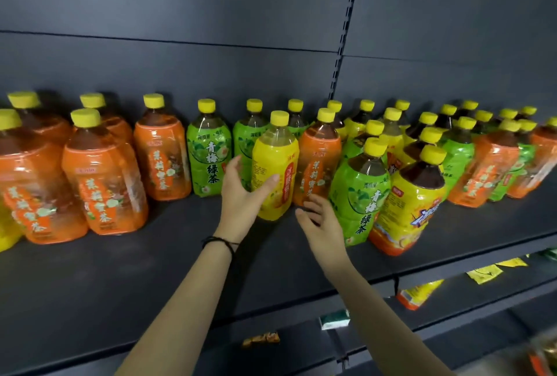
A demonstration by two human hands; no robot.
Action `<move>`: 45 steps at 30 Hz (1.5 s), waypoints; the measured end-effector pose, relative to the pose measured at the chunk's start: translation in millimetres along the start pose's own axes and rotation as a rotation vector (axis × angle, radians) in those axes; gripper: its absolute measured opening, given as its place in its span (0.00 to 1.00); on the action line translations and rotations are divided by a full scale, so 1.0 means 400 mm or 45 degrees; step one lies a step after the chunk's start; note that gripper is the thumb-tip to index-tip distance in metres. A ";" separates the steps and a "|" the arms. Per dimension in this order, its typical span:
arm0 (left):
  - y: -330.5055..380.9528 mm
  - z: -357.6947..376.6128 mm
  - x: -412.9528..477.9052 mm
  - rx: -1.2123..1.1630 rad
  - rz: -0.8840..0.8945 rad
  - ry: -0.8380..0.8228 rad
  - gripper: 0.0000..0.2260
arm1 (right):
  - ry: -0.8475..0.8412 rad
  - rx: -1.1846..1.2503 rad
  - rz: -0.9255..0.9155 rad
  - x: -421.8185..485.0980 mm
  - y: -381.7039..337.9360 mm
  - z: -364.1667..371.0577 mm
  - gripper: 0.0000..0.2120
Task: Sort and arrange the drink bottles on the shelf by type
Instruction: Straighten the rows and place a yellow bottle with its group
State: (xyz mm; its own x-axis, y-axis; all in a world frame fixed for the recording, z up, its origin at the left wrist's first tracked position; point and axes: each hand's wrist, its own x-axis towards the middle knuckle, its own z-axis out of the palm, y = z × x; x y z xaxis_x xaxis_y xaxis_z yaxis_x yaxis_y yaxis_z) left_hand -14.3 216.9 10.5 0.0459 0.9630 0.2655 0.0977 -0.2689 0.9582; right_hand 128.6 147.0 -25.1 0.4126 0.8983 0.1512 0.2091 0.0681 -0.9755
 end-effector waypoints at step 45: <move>-0.018 -0.354 -0.317 0.092 0.060 0.030 0.35 | -1.003 0.580 -0.053 -0.155 -0.097 0.283 0.42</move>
State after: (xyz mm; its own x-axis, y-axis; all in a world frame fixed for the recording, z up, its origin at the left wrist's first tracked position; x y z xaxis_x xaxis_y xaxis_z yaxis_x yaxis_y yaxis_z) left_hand -161.5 99.1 -15.1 0.0291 0.9493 0.3130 0.1676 -0.3134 0.9347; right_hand -5.6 138.0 -14.8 -0.3478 0.9164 0.1980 -0.2295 0.1215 -0.9657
